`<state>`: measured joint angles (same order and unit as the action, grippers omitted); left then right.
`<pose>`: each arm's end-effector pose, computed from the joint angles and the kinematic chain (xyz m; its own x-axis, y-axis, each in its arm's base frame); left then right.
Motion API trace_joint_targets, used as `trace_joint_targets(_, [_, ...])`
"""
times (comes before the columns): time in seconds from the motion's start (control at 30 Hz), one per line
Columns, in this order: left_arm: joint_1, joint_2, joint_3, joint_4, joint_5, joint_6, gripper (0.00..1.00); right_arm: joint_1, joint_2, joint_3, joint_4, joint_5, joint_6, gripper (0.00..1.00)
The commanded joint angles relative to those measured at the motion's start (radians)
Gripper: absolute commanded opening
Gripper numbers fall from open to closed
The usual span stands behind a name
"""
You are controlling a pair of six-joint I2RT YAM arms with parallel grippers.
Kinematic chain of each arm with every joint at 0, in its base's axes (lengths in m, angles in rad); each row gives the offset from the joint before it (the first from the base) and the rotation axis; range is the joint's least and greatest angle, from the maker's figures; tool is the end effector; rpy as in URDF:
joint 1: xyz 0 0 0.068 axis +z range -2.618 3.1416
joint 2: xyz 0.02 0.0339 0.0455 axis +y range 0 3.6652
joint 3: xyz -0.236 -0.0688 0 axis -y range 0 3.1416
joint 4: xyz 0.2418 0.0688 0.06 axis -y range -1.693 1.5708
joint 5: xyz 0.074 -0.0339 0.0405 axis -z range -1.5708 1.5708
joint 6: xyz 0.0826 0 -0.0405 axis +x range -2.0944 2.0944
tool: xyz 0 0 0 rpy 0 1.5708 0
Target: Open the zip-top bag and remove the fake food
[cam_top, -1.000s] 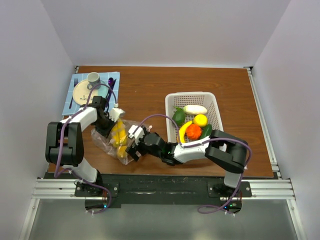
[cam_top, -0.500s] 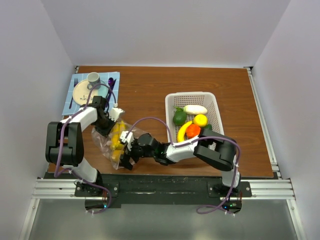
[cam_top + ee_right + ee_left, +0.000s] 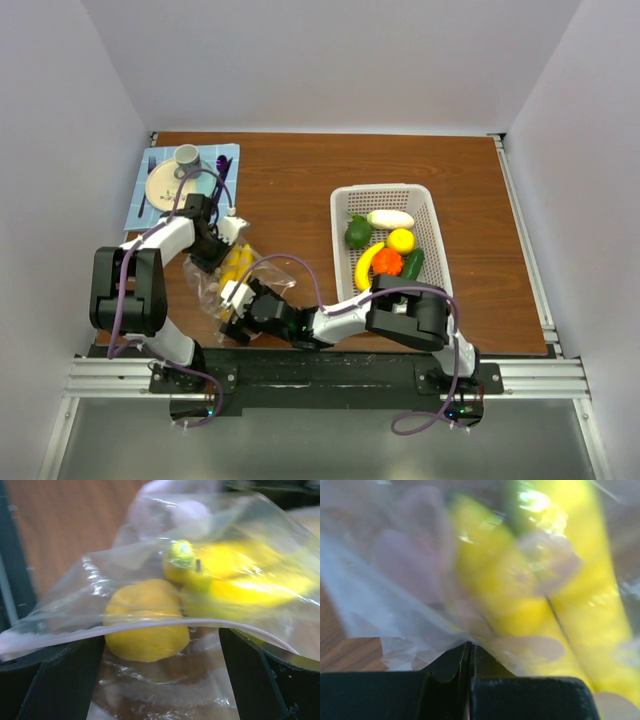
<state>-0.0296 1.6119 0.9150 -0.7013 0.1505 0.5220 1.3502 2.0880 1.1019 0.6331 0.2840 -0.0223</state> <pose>0.2799 -0.0207 0.0868 -0.8261 0.5177 -0.2225 0.5387 0.8415 -0.0424 0.1241 0.4477 0.0971 -0.0560 -0.3477 -0.9359 -0.8806 0.4590 -0.1178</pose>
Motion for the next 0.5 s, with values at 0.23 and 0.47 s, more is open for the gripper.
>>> trace_joint_targets(0.23, [-0.012,0.023,-0.035,-0.064,0.055,0.05,0.0,-0.14,-0.138,-0.175,0.158,-0.067,0.154,0.53])
trace_joint_targets(0.47, [-0.009,0.034,-0.03,-0.037,-0.009,0.058,0.0,-0.149,-0.215,-0.234,0.166,-0.124,0.159,0.24])
